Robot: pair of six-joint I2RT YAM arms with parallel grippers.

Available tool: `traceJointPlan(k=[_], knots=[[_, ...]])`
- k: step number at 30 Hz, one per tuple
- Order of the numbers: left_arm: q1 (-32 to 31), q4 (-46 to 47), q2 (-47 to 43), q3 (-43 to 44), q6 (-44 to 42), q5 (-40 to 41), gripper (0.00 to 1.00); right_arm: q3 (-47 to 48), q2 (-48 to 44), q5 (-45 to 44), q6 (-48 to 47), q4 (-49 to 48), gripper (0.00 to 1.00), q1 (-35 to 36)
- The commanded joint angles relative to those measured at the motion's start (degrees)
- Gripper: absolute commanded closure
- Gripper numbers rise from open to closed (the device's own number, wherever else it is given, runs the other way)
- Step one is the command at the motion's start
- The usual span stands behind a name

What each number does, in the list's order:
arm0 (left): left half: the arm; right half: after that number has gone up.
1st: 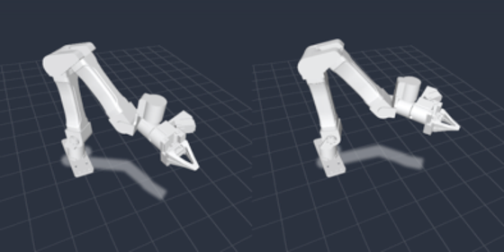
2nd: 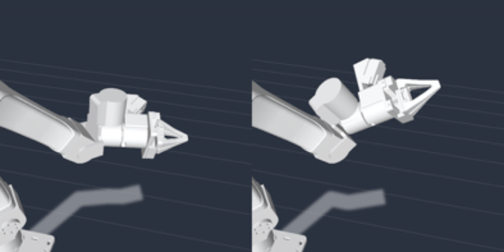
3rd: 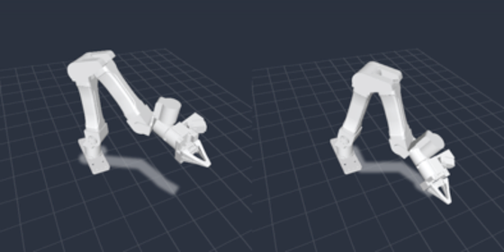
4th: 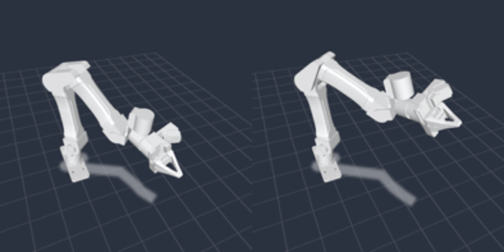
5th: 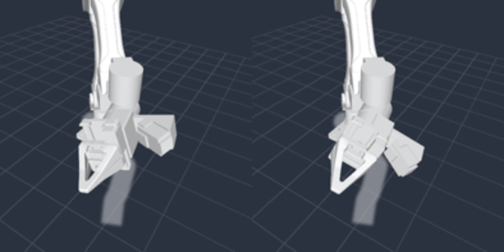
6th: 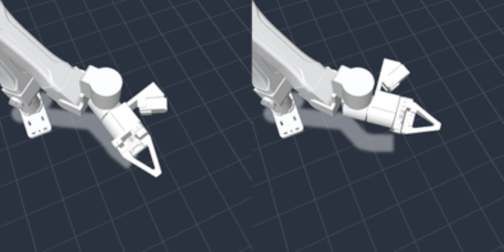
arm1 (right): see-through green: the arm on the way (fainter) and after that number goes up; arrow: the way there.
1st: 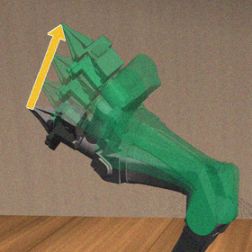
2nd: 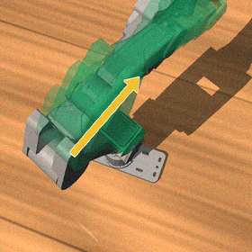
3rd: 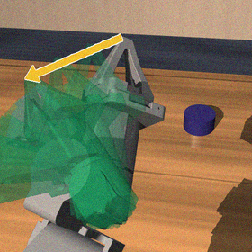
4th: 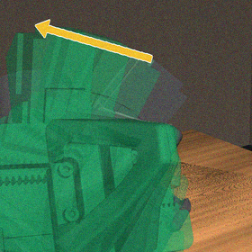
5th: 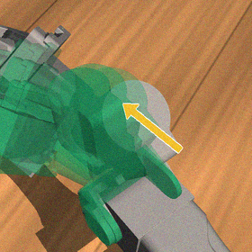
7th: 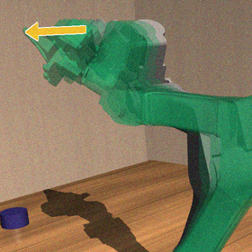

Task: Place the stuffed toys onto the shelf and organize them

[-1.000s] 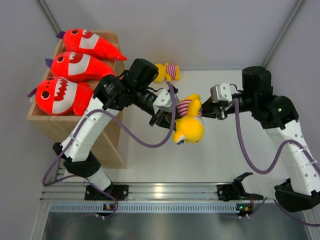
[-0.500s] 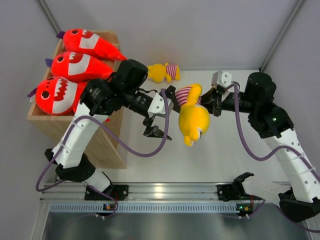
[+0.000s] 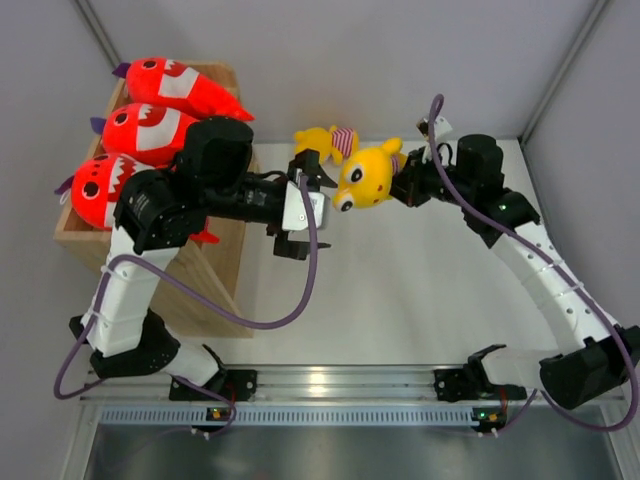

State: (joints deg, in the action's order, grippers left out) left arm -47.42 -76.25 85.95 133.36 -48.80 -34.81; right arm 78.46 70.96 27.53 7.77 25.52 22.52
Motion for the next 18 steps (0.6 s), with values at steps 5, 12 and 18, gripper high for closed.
traceJointPlan(k=[5,12,18], knots=[[-0.2,9.3,0.7,-6.3,2.7,16.8,0.01,-4.2,3.3,-7.6,20.1,-13.2,1.0,-0.5],[-7.9,13.0,4.0,-9.5,-0.9,39.2,0.01,-2.8,5.9,-10.5,23.1,-11.5,1.0,0.6],[-13.5,15.9,7.5,-10.4,-3.2,49.8,0.01,-4.8,2.8,-7.5,23.9,-12.0,1.0,2.3]])
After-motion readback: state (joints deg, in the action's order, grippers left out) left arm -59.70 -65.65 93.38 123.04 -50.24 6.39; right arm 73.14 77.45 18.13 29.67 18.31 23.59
